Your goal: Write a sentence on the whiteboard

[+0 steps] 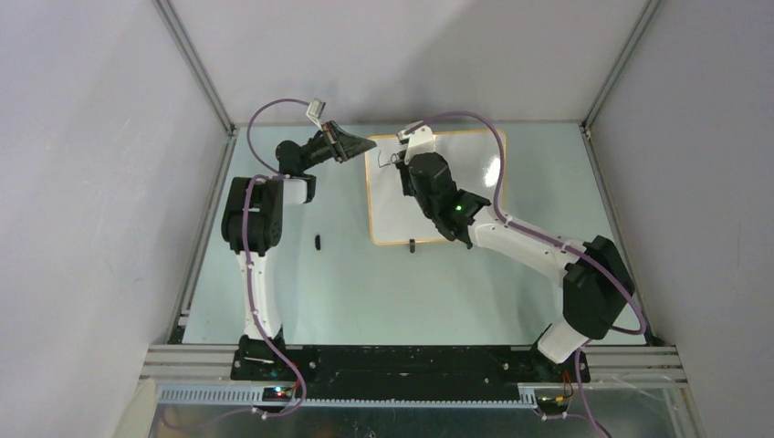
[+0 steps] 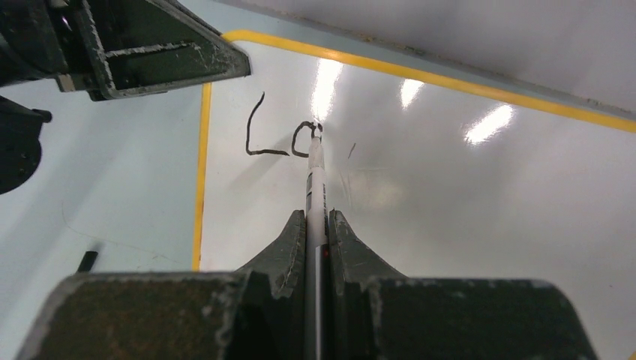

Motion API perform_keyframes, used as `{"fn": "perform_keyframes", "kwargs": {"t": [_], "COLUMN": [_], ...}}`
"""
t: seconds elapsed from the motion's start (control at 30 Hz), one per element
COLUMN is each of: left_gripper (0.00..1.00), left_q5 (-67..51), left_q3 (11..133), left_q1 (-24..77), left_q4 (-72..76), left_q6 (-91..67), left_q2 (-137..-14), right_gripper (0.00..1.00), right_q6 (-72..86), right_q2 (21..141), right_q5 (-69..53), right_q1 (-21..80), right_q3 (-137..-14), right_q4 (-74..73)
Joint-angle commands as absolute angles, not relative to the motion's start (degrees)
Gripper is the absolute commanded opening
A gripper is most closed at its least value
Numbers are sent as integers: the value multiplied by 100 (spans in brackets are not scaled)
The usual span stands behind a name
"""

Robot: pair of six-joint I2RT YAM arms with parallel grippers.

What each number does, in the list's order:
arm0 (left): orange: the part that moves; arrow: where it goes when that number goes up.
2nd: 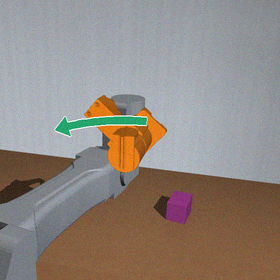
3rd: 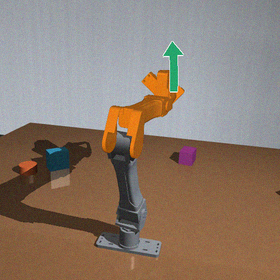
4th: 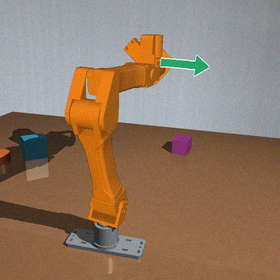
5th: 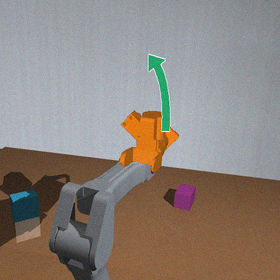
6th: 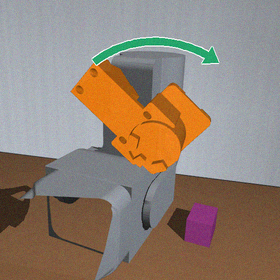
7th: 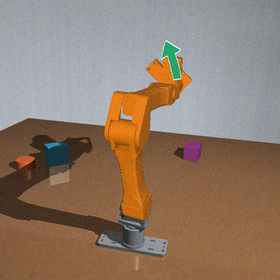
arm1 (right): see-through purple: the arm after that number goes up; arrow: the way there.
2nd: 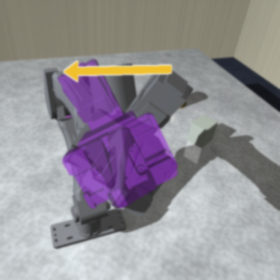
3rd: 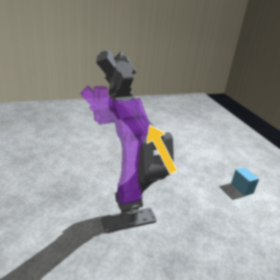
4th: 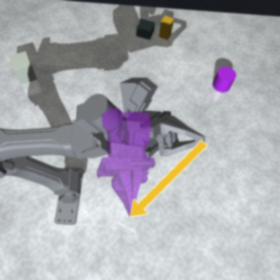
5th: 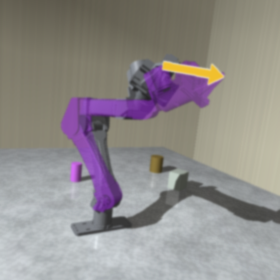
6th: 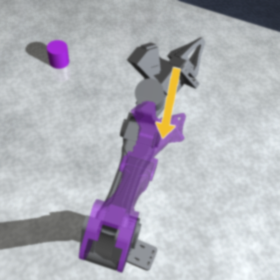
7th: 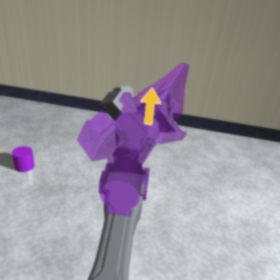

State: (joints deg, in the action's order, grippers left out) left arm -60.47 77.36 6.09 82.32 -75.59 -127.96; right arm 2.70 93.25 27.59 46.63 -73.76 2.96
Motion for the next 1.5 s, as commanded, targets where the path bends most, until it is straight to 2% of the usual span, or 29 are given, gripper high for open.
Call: {"fn": "perform_keyframes", "kwargs": {"t": [0.0, 0.43, 0.73, 0.9, 1.47], "left_gripper": [0, 0, 0, 0, 0], "left_q5": [-6065, -6067, -6066, -6063, -6053], "left_q3": [7885, 7894, 7919, 7919, 7863], "left_q1": [605, 595, 602, 600, 603], "left_q4": [8596, 8587, 8578, 8580, 8578], "left_q6": [-7657, -7655, -7655, -7651, -7653], "left_q2": [-12703, -12702, -12706, -12705, -12686], "right_gripper": [0, 0, 0, 0, 0], "right_q6": [184, 19, -349, -262, 525], "right_q2": [8903, 8726, 8815, 8833, 8555], "right_q5": [2892, 3104, 3127, 3308, 2621], "right_q1": [4675, 4639, 4404, 4333, 4309], "right_q3": [-7229, -6910, -7258, -7180, -6675], "right_q4": [930, 1575, 2294, 2128, 1316]}}
